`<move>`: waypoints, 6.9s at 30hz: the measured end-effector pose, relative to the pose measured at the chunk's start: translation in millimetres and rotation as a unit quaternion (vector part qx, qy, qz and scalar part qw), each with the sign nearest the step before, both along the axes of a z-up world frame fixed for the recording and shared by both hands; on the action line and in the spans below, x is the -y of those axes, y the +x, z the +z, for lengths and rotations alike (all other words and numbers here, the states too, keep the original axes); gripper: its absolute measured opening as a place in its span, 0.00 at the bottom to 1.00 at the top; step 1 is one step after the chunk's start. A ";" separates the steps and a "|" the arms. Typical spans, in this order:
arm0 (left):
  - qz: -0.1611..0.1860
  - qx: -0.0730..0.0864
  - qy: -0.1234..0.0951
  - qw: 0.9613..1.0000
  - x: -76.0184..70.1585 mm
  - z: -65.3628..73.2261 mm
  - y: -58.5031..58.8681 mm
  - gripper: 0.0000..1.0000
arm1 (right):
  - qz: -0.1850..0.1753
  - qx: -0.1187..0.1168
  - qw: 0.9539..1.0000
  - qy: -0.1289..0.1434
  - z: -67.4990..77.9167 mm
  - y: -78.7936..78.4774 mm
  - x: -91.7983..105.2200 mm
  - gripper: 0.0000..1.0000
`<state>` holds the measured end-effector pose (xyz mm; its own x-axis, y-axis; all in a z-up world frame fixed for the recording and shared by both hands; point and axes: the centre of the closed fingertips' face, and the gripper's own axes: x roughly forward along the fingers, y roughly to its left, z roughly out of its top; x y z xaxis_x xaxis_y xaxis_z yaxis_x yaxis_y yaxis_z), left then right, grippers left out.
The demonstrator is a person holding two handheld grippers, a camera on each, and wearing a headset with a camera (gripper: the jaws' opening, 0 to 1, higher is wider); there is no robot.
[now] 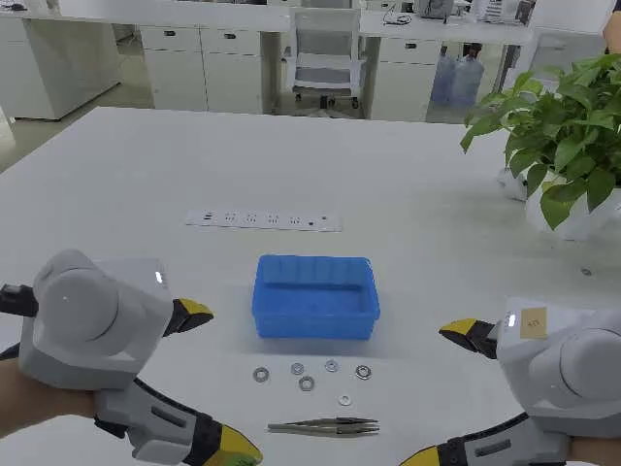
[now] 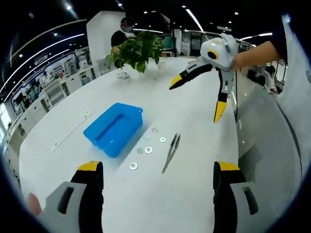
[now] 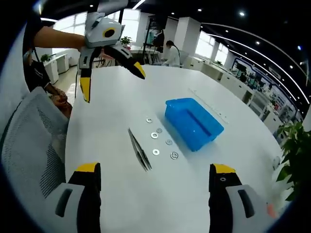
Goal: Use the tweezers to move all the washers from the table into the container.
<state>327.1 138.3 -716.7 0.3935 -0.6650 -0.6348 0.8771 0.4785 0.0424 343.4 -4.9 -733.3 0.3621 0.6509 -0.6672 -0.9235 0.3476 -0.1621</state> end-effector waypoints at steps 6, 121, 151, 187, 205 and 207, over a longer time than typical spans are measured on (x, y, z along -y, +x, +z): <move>-0.001 -0.004 0.001 1.000 1.9 -2.6 0.4 0.99 | 0.000 -0.003 1.000 0.000 -1.6 -0.5 -0.1 0.89; -0.051 -0.098 0.052 0.993 30.4 -94.9 11.6 0.47 | 0.131 -0.082 0.988 -0.023 -77.3 -3.2 -66.3 0.31; -0.131 -0.073 0.100 0.984 39.5 -98.3 12.0 0.07 | 0.209 -0.059 0.971 -0.096 -82.7 -6.4 -67.9 0.08; -0.170 -0.021 0.102 0.980 37.0 -55.8 2.1 0.06 | 0.205 -0.022 0.977 -0.043 -65.1 -10.5 -85.4 0.07; -0.170 0.008 0.057 0.984 65.4 -23.5 -0.4 0.06 | 0.166 -0.016 0.985 0.044 -51.4 -10.8 -75.8 0.08; -0.171 0.012 0.054 0.984 70.0 -20.9 0.6 0.06 | 0.162 -0.016 0.986 0.048 -50.8 -10.4 -74.2 0.08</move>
<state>327.7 68.3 -737.5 0.1741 -0.6897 -0.7028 0.9841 0.1466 0.0999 333.1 69.3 -784.0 0.1050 0.7896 -0.6046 -0.9927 0.0464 -0.1118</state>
